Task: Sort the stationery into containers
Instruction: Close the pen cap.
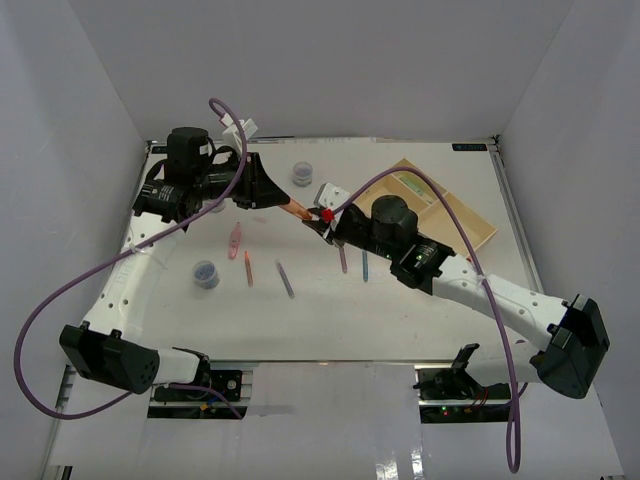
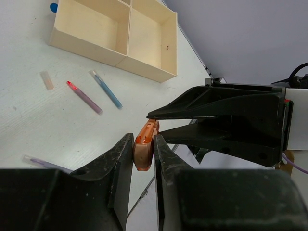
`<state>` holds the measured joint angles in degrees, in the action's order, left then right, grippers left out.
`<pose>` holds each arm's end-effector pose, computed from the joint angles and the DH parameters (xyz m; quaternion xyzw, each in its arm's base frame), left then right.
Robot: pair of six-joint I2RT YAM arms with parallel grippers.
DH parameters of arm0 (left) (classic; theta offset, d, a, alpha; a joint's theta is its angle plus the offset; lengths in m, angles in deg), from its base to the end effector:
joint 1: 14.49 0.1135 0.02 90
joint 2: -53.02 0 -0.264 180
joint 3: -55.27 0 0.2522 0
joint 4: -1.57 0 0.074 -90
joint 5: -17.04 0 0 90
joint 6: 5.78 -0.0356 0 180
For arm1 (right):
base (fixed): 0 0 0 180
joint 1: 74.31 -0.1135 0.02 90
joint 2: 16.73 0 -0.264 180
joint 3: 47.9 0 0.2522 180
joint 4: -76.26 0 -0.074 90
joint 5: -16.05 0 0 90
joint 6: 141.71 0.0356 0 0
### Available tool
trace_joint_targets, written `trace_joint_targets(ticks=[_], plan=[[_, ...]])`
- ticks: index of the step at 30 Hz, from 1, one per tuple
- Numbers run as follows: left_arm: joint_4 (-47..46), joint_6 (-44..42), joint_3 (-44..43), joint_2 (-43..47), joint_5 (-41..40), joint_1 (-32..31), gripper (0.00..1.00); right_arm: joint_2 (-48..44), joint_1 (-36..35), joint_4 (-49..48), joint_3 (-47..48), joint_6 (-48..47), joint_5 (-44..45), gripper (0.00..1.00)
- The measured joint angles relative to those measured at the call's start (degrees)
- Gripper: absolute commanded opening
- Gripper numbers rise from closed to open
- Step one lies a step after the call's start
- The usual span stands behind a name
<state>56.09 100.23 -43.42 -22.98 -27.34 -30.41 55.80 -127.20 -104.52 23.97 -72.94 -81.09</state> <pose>0.2554 -0.0993 0.4148 0.1878 0.8057 -0.4490 0.3376 0.1788 0.2437 0.3626 -0.4600 0.5360 0.2350 0.6677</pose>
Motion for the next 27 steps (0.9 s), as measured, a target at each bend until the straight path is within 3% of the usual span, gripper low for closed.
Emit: trace_joint_targets(ticks=[27], plan=[[-5.4,2.8,2.1,0.4,0.5,-0.9,0.27,0.4,0.8,7.2,4.7,-2.1,0.1,0.08]])
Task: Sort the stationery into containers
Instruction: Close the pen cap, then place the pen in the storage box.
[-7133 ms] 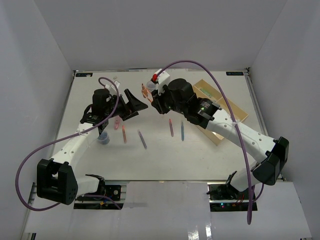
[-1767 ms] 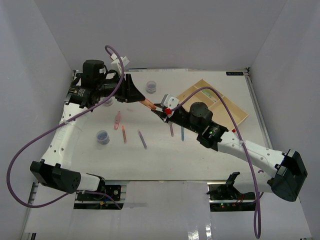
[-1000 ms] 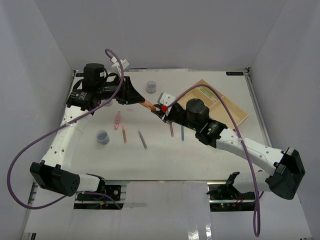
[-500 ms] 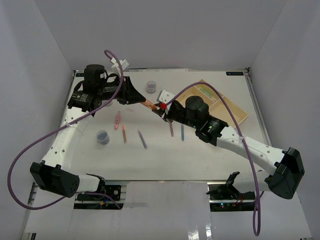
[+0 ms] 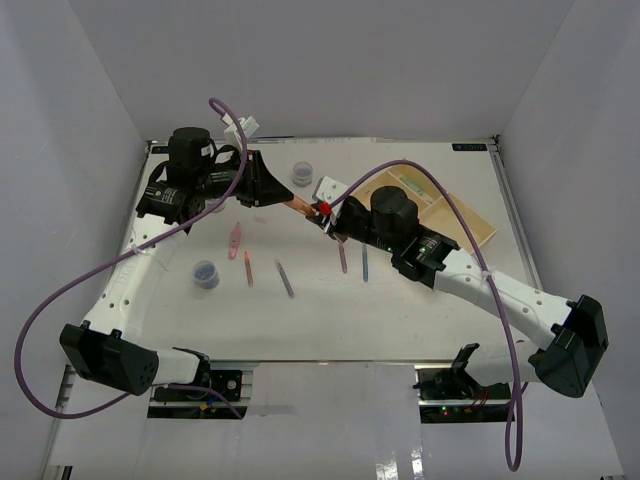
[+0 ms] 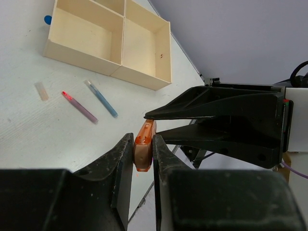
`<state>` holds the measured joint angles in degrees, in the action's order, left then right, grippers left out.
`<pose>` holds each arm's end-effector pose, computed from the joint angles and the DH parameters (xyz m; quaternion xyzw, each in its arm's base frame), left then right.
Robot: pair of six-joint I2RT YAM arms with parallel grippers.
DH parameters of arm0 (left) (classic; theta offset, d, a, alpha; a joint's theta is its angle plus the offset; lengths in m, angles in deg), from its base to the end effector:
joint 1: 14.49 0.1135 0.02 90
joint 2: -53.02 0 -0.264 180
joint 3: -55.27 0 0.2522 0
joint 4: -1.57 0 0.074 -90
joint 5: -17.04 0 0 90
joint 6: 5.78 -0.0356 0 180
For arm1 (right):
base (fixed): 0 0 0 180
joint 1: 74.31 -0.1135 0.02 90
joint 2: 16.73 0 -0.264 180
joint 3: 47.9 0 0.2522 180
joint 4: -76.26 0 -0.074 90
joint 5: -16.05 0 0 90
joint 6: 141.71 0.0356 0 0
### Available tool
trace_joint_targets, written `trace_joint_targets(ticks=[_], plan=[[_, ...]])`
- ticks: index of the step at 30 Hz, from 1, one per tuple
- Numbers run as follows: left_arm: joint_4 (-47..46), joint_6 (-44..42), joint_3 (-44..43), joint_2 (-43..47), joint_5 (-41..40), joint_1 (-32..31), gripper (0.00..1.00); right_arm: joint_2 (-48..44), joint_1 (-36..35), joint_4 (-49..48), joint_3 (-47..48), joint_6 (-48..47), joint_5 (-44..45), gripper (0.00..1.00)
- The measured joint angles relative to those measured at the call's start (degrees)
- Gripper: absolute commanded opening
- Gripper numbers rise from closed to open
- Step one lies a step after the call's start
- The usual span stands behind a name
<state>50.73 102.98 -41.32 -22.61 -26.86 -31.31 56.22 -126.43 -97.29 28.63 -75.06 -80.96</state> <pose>0.2577 -0.1047 0.4128 0.1877 0.7929 -0.4643 0.3473 0.1829 0.2422 0.3762 -0.4759 0.5462 0.2138 0.6553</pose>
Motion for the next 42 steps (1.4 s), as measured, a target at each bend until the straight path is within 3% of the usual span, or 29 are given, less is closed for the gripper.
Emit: trace_joint_targets(ticks=[6,11,18,30,42], plan=[[-1.0,0.2,0.0,-0.4,-0.4,-0.2,0.27,0.6,0.3,0.9,0.9,-0.7,0.2,0.08],[-0.9,0.1,0.0,-0.7,-0.8,-0.4,0.32,0.6,0.4,1.2,0.9,-1.1,0.3,0.08],[0.8,-1.1,-0.5,-1.0,0.1,-3.0,0.33,-0.6,0.0,-3.0,-0.2,-1.3,-1.3,0.08],[1.6,-2.8,-0.6,-1.4,-0.3,-3.7,0.68,-2.7,-0.4,-6.2,-2.1,-3.9,-1.7,0.08],[-1.4,-2.1,1.3,2.3,-10.4,-4.0,0.77,-2.8,-0.4,-9.2,-6.7,-4.3,4.4,0.08]])
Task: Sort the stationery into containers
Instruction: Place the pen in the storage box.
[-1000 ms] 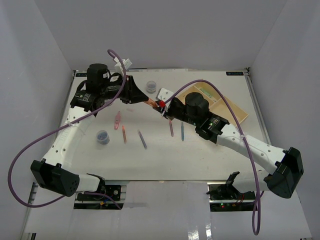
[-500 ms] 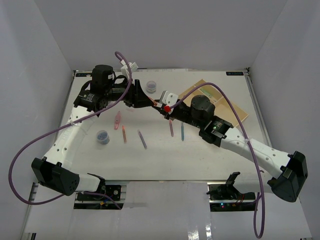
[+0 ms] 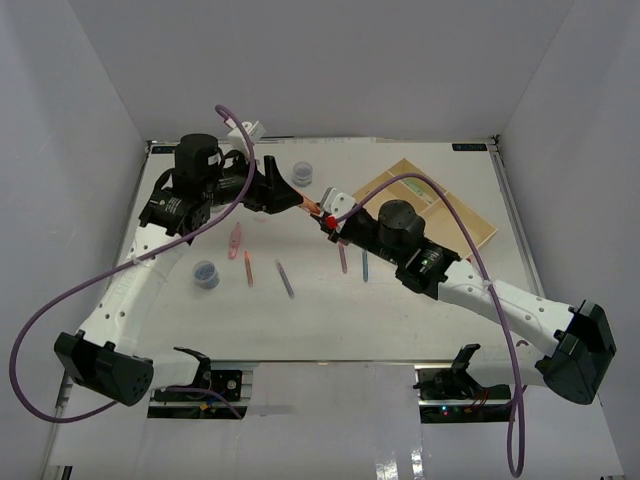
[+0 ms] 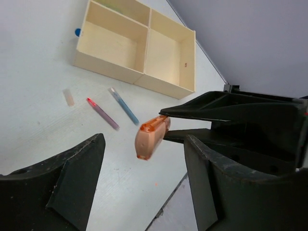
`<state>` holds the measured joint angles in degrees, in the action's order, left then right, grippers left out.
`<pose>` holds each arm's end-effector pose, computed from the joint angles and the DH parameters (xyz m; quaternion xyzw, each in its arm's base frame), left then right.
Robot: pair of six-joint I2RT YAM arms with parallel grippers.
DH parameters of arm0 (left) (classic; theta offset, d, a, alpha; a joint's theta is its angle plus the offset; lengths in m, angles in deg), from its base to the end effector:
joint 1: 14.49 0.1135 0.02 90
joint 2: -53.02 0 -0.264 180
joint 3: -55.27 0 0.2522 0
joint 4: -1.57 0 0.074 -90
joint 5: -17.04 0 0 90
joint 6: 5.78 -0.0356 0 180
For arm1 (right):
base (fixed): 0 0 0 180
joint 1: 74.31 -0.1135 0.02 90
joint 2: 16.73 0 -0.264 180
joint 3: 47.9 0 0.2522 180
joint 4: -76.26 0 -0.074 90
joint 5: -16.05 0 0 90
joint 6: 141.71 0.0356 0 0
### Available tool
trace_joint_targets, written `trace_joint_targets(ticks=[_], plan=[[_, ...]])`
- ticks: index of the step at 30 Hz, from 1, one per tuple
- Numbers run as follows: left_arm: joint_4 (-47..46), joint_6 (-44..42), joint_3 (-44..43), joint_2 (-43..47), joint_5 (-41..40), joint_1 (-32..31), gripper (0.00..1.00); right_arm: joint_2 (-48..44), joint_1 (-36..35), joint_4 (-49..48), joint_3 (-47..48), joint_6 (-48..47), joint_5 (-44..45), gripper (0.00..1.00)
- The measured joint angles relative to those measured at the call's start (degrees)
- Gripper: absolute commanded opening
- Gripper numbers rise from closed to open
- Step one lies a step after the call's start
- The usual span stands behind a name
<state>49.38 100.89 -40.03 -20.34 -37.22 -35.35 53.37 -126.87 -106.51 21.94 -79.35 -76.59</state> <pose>0.2458 -0.1159 0.4158 0.1923 0.8001 -0.4088 0.3948 0.1761 0.2327 0.3654 -0.4580 0.5180 0.1714 0.7018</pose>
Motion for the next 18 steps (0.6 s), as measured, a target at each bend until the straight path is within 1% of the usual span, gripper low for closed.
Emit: trace_joint_targets(ticks=[6,9,14,18], plan=[[-3.4,1.1,2.8,5.4,-7.6,0.0,0.81,0.0,1.4,7.2,-1.4,1.6,3.0,0.08],[-5.0,1.5,4.2,6.9,-11.6,0.0,0.81,0.2,3.1,13.7,-1.0,3.5,4.2,0.08],[-6.5,1.7,8.2,7.0,-18.7,0.0,0.81,4.8,6.7,28.4,5.0,6.6,6.6,0.08],[-7.3,1.6,12.2,6.3,-23.1,0.1,0.82,8.0,9.9,37.2,9.8,9.6,8.0,0.08]])
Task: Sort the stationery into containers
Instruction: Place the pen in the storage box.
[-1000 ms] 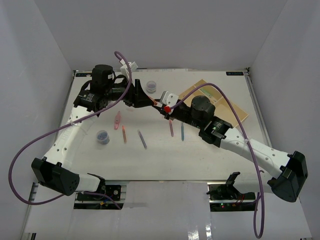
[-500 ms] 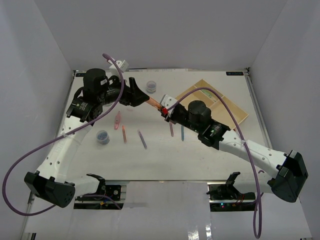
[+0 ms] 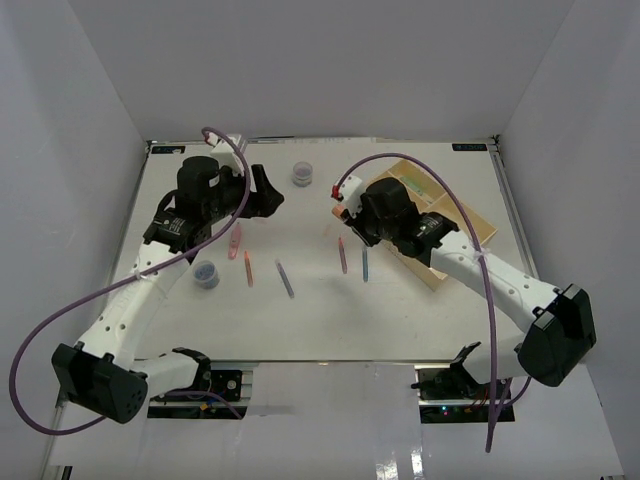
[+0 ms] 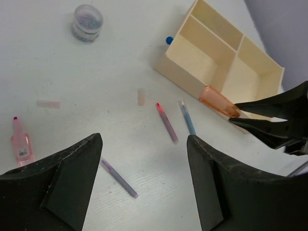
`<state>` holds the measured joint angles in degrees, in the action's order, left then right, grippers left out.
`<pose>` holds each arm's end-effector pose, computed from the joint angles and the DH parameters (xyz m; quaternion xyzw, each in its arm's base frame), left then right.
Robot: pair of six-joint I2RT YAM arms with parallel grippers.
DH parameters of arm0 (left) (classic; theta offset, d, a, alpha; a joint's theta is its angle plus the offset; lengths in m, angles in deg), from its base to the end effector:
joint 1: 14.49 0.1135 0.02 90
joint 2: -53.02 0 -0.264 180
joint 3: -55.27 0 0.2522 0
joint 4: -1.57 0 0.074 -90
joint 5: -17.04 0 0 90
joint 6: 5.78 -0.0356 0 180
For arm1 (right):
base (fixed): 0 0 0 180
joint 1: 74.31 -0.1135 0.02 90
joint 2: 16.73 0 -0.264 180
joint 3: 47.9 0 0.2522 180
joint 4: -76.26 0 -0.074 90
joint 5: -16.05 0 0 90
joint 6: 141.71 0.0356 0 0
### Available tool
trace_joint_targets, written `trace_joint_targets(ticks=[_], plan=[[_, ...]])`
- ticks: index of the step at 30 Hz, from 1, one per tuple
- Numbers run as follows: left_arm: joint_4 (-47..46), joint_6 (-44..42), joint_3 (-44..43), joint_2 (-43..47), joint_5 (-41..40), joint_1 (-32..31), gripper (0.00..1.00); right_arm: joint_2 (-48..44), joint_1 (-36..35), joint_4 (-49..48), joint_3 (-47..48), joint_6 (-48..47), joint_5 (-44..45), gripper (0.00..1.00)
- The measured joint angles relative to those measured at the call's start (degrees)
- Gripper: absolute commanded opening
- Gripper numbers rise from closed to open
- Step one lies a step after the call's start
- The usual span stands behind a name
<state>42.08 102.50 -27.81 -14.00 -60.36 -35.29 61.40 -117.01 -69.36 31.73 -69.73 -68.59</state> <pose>0.2387 -0.0990 0.3813 0.0778 0.8342 -0.2669 0.4762 0.2299 0.2076 0.3190 -0.4242 0.7683 0.0619 0.4753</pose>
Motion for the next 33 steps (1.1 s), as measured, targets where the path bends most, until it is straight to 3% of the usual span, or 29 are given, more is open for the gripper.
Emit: trace_joint_targets(ticks=[7,18,26,33], plan=[[-3.6,-0.5,4.2,-4.9,-5.1,0.1,0.82,4.3,12.2,7.5,5.1,3.5,0.3,0.08],[-9.2,-1.6,13.6,-5.4,-8.4,0.1,0.82,18.4,29.4,8.6,18.1,-3.8,-1.1,0.08],[-10.5,-2.3,14.4,-5.4,-10.4,0.1,0.82,30.3,32.9,4.4,26.4,-9.9,-2.3,0.08],[-10.8,-2.6,14.5,-5.4,-10.5,0.1,0.82,36.4,33.0,1.7,26.8,-12.4,-4.2,0.08]])
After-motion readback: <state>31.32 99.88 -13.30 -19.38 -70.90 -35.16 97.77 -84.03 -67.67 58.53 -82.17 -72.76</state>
